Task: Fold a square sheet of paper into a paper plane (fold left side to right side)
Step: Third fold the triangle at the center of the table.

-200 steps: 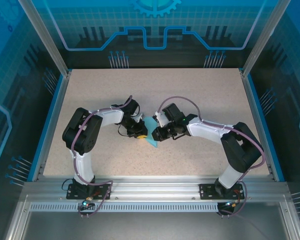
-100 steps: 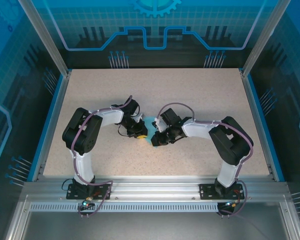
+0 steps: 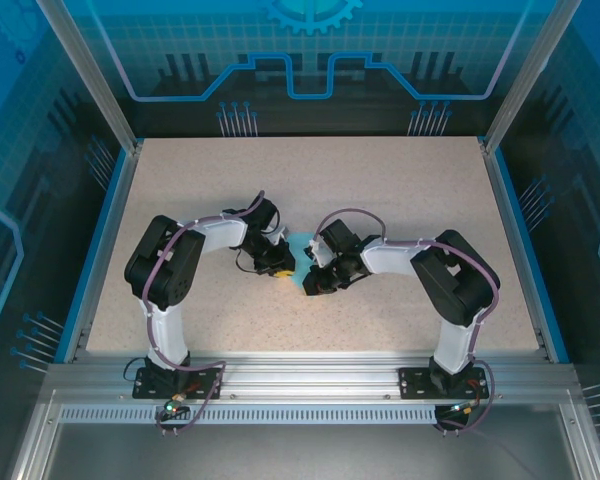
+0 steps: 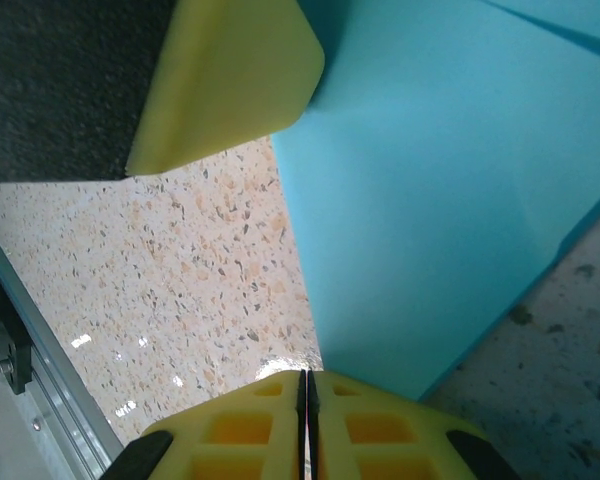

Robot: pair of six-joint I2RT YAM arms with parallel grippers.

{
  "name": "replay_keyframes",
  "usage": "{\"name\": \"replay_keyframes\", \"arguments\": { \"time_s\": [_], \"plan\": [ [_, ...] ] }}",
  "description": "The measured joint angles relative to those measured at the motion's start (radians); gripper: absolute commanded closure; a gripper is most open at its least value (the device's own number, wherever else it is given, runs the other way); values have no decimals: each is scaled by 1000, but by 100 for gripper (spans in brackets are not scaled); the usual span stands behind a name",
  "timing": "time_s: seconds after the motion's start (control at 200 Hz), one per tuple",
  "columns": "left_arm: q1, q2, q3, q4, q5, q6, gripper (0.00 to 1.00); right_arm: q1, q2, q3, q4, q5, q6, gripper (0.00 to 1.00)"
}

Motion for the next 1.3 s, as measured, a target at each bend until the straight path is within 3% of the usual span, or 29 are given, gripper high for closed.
{"name": "replay_keyframes", "arguments": {
  "time_s": [0.7,1.02,1.301],
  "plan": [
    [0,0,0,-2,-4,0,86,6,-2,-19,-15,0,0,92],
    [0,0,0,-2,-4,0,86,6,-82,-51,-64,0,7,94],
    [0,0,0,-2,-4,0,86,6,-115,22,-57,-17,40,94]
  ]
}}
